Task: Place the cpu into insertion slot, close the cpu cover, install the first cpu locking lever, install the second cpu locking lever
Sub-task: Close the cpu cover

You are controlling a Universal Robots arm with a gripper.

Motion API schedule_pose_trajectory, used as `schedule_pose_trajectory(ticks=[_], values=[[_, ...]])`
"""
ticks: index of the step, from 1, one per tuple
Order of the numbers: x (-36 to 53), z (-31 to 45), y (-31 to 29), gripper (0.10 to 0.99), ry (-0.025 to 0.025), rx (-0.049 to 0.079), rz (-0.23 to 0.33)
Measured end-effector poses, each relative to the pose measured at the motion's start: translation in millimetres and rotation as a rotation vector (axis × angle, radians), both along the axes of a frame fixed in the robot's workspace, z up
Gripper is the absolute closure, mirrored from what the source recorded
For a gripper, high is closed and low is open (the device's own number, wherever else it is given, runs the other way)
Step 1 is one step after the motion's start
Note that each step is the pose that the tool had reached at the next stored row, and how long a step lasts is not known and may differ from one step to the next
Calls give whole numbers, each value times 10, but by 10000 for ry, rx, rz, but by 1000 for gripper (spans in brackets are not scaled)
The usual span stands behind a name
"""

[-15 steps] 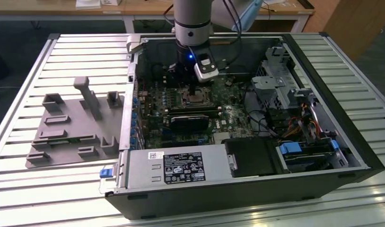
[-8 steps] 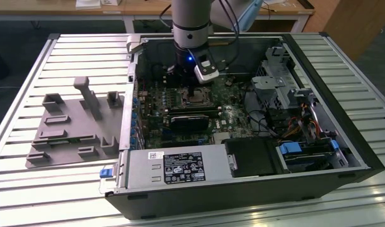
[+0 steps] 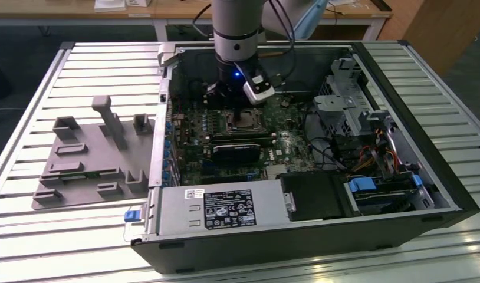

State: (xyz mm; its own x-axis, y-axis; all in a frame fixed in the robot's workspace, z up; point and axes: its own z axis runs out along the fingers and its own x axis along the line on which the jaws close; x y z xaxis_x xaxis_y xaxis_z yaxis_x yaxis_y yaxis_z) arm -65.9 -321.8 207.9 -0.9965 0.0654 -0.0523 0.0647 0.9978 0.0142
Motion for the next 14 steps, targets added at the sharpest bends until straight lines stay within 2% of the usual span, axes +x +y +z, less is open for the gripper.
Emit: schedule_pose_trajectory(ticks=[14], values=[[-132,-42,-1,984,-8,26,583]])
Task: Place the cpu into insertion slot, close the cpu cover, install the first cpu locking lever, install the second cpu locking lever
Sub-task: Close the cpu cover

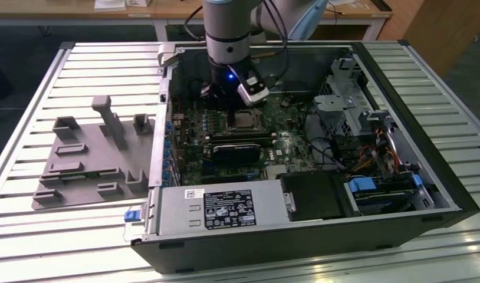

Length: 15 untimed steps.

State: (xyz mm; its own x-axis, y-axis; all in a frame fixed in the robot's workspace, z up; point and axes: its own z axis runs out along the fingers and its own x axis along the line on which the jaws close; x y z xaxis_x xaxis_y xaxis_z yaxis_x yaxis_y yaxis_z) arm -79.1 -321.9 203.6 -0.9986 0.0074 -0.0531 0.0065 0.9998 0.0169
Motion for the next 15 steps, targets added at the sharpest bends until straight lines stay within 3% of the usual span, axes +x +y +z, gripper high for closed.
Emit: schedule_pose_trajectory(ticks=[15], values=[[19,-30,0,984,-1,6,186]])
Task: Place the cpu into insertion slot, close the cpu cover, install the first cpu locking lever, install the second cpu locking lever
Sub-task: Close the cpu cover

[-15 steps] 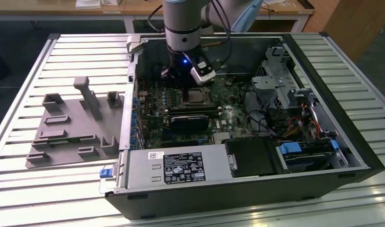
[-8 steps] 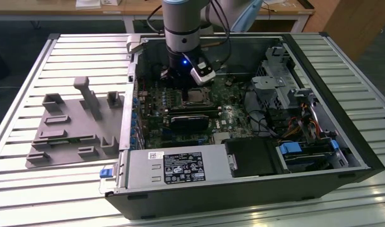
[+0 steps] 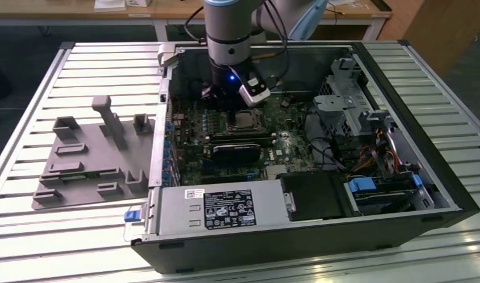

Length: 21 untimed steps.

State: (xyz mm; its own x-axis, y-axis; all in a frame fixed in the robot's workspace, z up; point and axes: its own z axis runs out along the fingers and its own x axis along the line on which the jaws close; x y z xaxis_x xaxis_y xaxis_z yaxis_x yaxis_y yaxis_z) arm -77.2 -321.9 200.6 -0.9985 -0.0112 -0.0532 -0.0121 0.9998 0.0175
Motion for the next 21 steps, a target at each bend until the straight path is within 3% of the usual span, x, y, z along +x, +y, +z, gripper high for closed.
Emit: schedule_pose_trajectory(ticks=[9,21], values=[[30,-4,0,984,1,-1,0],[32,59,0,984,1,0,7]])
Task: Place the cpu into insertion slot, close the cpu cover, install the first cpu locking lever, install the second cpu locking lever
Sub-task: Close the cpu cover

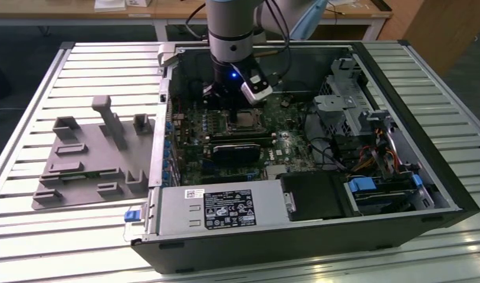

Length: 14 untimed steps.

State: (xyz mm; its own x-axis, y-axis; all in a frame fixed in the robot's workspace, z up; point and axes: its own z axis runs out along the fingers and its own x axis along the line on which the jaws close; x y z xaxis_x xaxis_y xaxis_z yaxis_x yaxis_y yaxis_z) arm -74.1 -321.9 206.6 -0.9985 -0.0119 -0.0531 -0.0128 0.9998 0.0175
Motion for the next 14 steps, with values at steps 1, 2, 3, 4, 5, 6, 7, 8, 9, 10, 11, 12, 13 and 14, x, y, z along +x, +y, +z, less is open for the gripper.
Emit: schedule_pose_trajectory(ticks=[1,2,3,4,5,6,7,8,9,10,11,12,13,14], values=[[9,1,0,984,2,-3,0],[25,1,0,984,1,-2,-1],[46,1,0,984,1,-1,-2],[68,0,0,984,1,-1,-2],[92,0,0,984,1,-1,-2],[120,0,0,984,1,-1,-2],[147,1,0,984,2,-2,-2],[174,0,0,984,2,-1,-2],[199,0,0,984,2,-1,-2],[224,0,0,984,1,-1,-1],[244,0,0,984,1,-1,-1],[250,0,0,984,1,-1,-1],[250,1,-1,984,2,-1,-1],[250,1,0,984,1,0,-2]])
